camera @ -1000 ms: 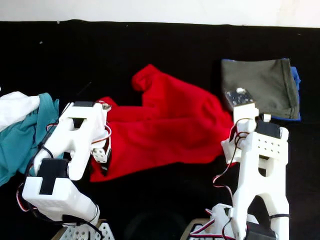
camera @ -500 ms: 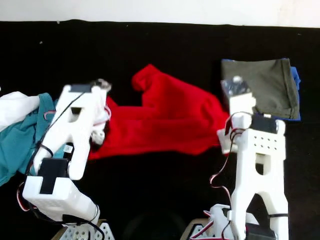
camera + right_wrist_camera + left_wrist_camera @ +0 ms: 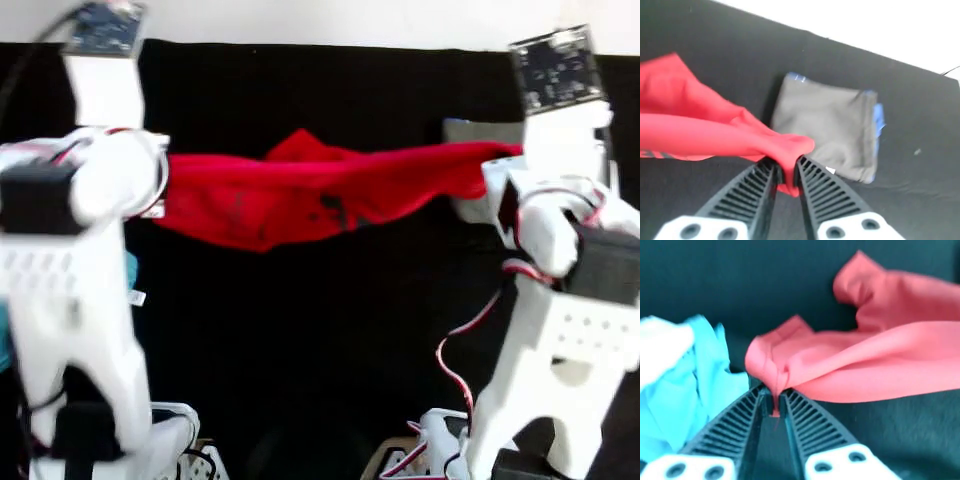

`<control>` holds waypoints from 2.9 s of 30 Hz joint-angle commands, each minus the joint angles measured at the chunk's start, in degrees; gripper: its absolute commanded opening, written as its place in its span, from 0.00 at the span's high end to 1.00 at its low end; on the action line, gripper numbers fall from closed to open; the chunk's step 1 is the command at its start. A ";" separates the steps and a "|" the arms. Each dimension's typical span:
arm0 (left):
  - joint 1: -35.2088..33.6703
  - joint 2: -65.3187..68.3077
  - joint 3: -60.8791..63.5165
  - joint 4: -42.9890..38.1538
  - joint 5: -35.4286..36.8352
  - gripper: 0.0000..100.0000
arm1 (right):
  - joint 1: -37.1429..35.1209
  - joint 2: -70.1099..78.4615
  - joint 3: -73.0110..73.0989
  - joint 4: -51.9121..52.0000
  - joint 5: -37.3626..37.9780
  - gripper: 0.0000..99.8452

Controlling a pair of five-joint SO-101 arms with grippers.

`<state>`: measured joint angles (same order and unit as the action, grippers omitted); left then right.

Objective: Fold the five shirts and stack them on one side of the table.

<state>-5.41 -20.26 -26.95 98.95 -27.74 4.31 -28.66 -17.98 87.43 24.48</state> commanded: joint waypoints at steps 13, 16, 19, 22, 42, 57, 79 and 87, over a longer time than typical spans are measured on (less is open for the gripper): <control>-2.51 -21.05 -4.26 0.35 0.44 0.99 | 7.25 -1.98 -37.67 3.74 -0.26 0.99; -4.88 -20.62 -2.77 -0.09 0.26 0.99 | 7.16 -1.89 -38.20 3.74 -0.26 0.99; -6.29 -20.62 -1.45 -0.09 0.26 0.99 | 7.25 -2.07 -38.55 3.65 -0.26 0.99; -6.81 -20.70 -1.45 0.26 0.35 0.99 | 7.34 -3.12 -40.57 3.91 -0.26 0.99; -7.69 -36.26 9.01 1.58 0.35 0.99 | 7.43 -14.46 -42.07 4.00 -0.26 0.99; -7.78 -30.29 35.91 -17.58 0.18 0.99 | 2.77 -0.66 -20.79 -7.34 -0.26 0.99; -7.43 30.90 -0.40 -30.33 0.18 0.99 | -7.16 33.10 -9.10 -29.32 -0.62 0.99; -7.43 40.48 -0.31 -24.70 0.18 0.99 | -11.38 41.10 -4.53 -25.63 -0.62 0.99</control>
<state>-12.00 19.56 -24.84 72.40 -27.65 -5.71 11.25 -23.08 61.41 24.48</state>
